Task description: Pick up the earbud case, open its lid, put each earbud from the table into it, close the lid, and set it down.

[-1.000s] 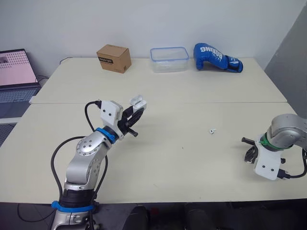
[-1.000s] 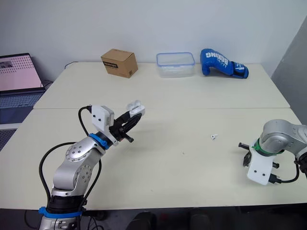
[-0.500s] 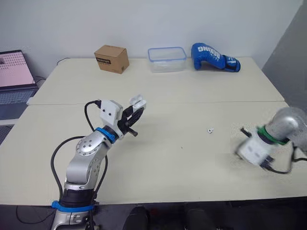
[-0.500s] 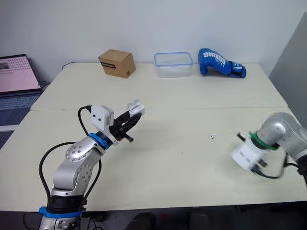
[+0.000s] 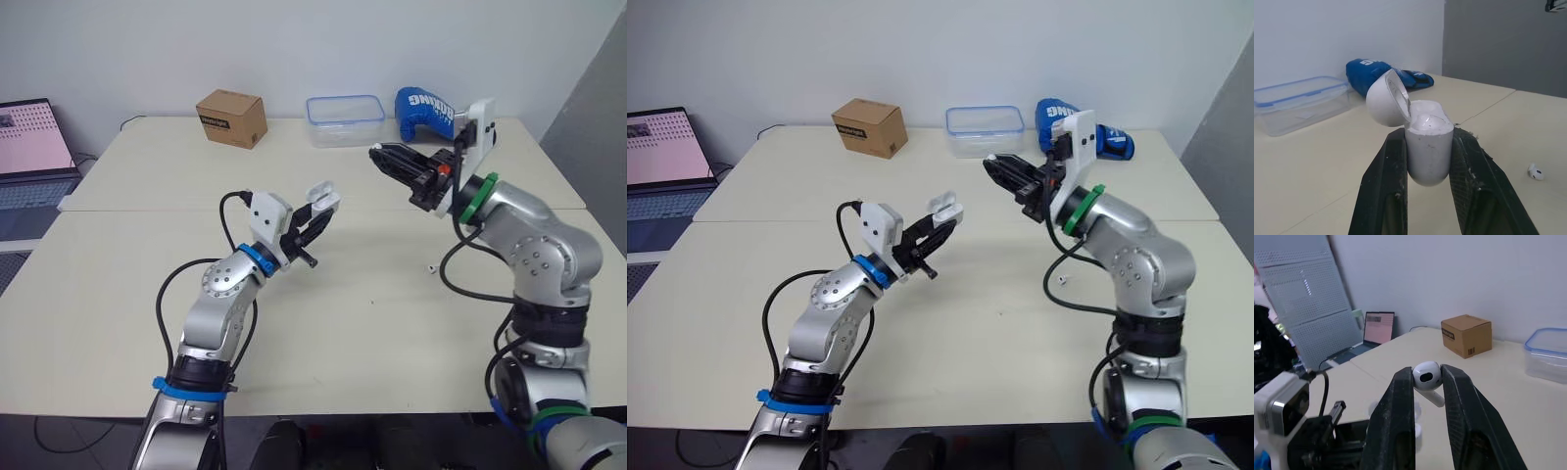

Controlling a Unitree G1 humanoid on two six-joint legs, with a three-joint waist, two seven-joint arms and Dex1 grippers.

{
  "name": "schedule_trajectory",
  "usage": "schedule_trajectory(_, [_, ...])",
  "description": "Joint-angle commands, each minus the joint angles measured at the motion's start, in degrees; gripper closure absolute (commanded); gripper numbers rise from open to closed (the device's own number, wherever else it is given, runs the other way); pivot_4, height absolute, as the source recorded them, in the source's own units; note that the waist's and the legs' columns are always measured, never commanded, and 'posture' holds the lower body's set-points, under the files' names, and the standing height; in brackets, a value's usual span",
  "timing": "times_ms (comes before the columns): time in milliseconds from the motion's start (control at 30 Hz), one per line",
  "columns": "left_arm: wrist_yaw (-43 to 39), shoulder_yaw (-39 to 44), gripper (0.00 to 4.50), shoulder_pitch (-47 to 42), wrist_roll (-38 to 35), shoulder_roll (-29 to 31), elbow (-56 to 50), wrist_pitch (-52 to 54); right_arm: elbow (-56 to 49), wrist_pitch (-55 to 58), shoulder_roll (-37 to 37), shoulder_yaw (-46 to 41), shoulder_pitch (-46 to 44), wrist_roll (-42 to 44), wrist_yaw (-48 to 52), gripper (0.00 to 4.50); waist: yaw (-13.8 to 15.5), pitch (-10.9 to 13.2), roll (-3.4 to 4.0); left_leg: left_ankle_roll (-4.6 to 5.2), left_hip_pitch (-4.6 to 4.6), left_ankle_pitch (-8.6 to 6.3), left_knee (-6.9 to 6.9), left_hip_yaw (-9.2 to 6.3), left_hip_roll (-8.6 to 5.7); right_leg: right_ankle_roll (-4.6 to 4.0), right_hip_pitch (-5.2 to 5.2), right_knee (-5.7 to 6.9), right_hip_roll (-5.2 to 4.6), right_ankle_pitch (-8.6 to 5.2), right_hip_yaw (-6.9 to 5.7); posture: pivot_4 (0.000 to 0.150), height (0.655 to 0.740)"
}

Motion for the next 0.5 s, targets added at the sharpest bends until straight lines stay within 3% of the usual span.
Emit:
schedule_trajectory(33, [-0.21, -0.68, 3.74, -2.6, 0.34, -1.36, 0.15, -2.28, -4.28, -1.04, 2.2, 2.68, 0.68, -0.51, -3.94, 4.05, -0.17, 0.0, 0.0, 0.0, 0.0, 0.0, 0.0, 0.01, -0.01, 0.0, 0.0, 0.02, 0.02, 0.0, 0.0, 0.15, 0.74])
schedule_trajectory(500, [-0.09, -1.2, 3.74, -4.11, 0.77, -3.65, 0.28, -3.23, -4.65, 2.02, 8.17, 5.82, 3.44, 2.24, -10.09, 4.05, -0.37, 0.0, 0.0, 0.02, 0.06, -0.01, -0.02, -0.02, 0.15, -0.01, -0.01, 0.05, 0.28, -0.01, 0.03, 0.15, 0.74])
